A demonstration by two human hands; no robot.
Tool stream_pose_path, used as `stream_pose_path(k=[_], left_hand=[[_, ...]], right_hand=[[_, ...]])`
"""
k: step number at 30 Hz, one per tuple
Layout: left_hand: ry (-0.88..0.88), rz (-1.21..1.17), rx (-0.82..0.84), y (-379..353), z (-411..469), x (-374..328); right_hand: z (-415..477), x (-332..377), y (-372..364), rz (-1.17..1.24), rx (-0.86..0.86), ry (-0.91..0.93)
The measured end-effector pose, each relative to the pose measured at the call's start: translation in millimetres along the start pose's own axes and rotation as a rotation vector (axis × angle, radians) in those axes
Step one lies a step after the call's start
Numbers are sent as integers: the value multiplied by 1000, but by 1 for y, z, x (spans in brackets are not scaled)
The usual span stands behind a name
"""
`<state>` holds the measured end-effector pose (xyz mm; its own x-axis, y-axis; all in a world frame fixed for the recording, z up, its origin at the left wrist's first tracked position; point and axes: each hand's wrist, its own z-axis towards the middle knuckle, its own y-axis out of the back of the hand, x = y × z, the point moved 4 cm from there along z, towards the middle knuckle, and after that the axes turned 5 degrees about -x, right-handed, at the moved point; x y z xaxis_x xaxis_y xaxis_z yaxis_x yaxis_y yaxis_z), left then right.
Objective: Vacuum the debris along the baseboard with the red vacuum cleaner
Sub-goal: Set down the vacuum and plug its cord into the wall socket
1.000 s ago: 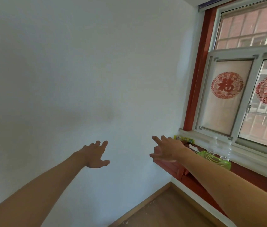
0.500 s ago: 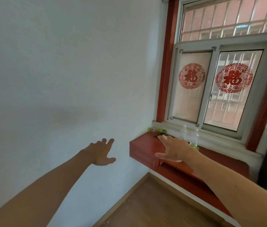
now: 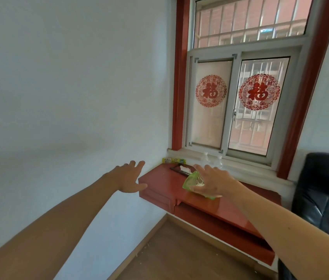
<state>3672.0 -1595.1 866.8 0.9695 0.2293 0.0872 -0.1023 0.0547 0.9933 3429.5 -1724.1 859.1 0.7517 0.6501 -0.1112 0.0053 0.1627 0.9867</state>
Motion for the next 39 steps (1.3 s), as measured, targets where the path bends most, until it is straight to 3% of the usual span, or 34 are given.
stream_pose_path(k=[10,19,27,39], left_hand=[[-146,-65,-24,-11,59,-4],[-317,-82,79,-74,114,42],[-511,-104,177,-166,144,18],[-659,-145,491,-389,112,-60]], right_hand=[[10,-35,-18,-41,10,-151],[29,-4,-67,-26,80,-331],[6,5,-154,74,144,-536],[-75,30,-367,204,435,-700]])
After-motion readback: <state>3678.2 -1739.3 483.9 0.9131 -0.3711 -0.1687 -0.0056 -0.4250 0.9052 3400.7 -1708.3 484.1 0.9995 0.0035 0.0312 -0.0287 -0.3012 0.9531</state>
